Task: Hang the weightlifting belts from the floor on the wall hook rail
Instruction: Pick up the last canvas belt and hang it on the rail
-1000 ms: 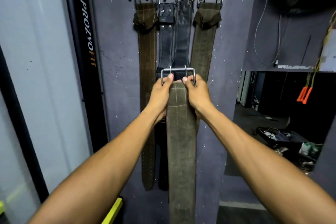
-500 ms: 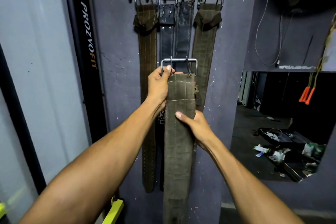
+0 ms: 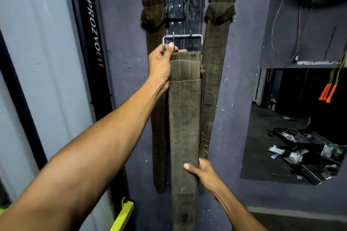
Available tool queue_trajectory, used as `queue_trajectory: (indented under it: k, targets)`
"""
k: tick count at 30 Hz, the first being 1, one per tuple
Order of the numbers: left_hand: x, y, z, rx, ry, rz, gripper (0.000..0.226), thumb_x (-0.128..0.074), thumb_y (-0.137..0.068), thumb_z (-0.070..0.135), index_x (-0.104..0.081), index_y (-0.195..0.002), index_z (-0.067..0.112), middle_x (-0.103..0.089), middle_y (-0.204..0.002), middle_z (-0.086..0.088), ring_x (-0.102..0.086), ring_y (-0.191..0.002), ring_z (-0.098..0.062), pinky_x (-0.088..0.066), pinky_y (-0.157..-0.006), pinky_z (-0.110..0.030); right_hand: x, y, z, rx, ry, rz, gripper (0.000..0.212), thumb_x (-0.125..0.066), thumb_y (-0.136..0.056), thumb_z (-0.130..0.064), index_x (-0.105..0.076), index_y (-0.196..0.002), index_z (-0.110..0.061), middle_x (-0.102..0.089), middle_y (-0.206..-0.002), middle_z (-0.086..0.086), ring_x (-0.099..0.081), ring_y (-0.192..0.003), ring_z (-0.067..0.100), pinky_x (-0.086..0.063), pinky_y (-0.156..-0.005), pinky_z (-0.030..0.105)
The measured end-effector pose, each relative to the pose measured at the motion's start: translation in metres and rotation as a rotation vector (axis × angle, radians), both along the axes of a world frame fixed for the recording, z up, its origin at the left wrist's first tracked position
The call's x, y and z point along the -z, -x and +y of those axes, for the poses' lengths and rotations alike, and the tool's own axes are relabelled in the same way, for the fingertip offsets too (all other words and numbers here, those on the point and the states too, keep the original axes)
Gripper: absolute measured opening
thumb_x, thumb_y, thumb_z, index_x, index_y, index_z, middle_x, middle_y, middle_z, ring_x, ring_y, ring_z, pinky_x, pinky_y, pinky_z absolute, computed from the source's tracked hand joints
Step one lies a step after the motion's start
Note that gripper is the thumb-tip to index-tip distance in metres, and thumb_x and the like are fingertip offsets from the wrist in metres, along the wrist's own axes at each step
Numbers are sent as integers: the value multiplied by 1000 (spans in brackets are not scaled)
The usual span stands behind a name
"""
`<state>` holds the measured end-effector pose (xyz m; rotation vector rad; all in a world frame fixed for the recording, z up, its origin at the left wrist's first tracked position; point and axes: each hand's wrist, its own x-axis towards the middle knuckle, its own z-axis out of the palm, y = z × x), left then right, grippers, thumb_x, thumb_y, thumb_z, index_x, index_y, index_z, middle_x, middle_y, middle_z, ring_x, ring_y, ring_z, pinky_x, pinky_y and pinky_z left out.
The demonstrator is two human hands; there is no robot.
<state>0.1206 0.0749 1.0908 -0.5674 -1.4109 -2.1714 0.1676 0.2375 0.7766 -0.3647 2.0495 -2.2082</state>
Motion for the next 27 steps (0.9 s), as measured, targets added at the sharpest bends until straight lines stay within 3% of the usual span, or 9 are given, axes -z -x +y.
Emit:
queue_trajectory:
  k: [5,7,9,14,17,20,23,25,27]
  targets:
    - [2,3,-3,-8,-31,3,17,-57,-104,18,-60,-98,2,-77,-93,-22,-75,-73,-24,-64,-71,-38,6,3,3,-57,-156,-38,34,-76,-90,-7,-70,-124,-5,-78,-120,8,-73,-114,23,-59,-95,30]
    - [1,5,-7,-12,-50,1,17,-57,-104,18,-60,-98,3,-77,-92,-22,-75,-72,-24,-63,-70,-38,8,6,5,-60,-172,-35,33,-75,-90,-4,-70,-123,-3,-76,-123,13,-73,-115,25,-59,-92,27]
    - [0,9,-7,-15,-49,4,17,-57,-104,19,-60,-96,4,-78,-91,-21,-75,-71,-24,-63,-69,-37,-6,10,5,-75,-186,-2,32,-78,-90,-9,-70,-121,-13,-76,-125,9,-74,-112,17,-59,-88,22]
    - [1,21,-3,-30,-26,-7,22,-57,-104,21,-63,-87,8,-79,-89,-17,-75,-70,-22,-64,-67,-35,-123,28,-5,-38,-25,267,37,-71,-93,-35,-61,-129,-34,-74,-124,-19,-69,-117,3,-55,-89,15]
    - [2,28,-1,-46,-11,5,22,-57,-104,20,-62,-87,8,-79,-88,-17,-74,-70,-23,-64,-67,-35,-207,48,-13,53,21,497,29,-63,-101,-35,-52,-127,-41,-73,-120,-27,-68,-107,-12,-52,-82,6]
    - [-1,35,-6,-69,-6,14,21,-58,-103,20,-63,-89,5,-79,-88,-18,-75,-71,-25,-65,-67,-36,-268,72,-23,225,-17,696,55,-62,-99,-48,-39,-148,-36,-64,-139,-3,-66,-116,0,-53,-96,20]
    - [-6,48,-15,-164,25,43,19,-59,-103,21,-61,-94,5,-73,-85,-19,-69,-73,-26,-60,-72,-40,-297,98,-43,316,-49,796,59,-59,-101,-44,-34,-153,-34,-74,-120,0,-73,-104,18,-58,-96,46]
    - [-14,62,-23,-319,96,79,20,-59,-103,26,-58,-88,13,-63,-80,-14,-61,-74,-25,-55,-74,-44,-305,118,-59,390,-45,844,59,-57,-103,-38,-32,-157,-30,-72,-120,0,-70,-106,22,-55,-100,49]
    - [-22,78,-36,-478,184,116,22,-57,-103,34,-56,-88,17,-61,-78,-6,-59,-74,-21,-55,-76,-47,-313,141,-75,438,-18,896,61,-57,-104,-35,-33,-159,-28,-72,-113,0,-69,-93,16,-56,-93,43]
